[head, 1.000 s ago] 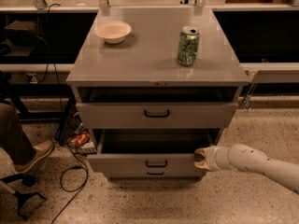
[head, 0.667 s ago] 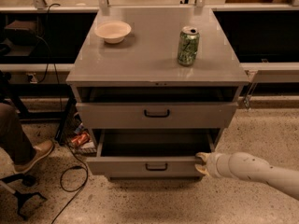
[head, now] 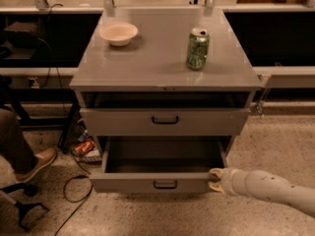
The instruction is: Open middle drawer
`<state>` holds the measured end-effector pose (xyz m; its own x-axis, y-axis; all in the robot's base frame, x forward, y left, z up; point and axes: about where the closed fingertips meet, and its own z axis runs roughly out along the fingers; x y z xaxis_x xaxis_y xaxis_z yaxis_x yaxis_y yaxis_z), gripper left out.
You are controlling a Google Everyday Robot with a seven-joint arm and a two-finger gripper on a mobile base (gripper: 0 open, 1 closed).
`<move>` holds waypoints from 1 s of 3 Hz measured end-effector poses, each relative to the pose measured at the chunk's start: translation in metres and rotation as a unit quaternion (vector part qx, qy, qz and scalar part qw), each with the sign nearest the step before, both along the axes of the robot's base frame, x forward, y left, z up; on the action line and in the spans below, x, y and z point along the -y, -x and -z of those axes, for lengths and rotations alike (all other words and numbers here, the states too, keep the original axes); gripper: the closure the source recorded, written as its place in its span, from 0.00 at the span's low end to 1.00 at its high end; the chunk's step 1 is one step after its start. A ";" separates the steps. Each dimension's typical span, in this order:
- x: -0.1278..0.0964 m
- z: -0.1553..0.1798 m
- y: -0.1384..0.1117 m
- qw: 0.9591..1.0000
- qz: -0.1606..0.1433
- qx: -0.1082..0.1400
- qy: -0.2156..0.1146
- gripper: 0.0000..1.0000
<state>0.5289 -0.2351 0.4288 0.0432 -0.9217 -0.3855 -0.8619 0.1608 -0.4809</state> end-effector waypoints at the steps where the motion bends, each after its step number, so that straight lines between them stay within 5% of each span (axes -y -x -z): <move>1: 0.000 0.000 0.000 1.000 0.000 0.000 0.000 1.00; 2: 0.004 0.000 0.027 1.000 0.024 -0.002 -0.005 1.00; 3: 0.005 0.000 0.029 1.000 0.025 -0.002 -0.005 0.98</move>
Offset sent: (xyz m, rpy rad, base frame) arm -0.1527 -0.0238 0.0015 0.0458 0.0209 -0.2659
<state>0.5000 -0.2397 0.4288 -0.0053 -0.9189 -0.3945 -0.8548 0.2089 -0.4751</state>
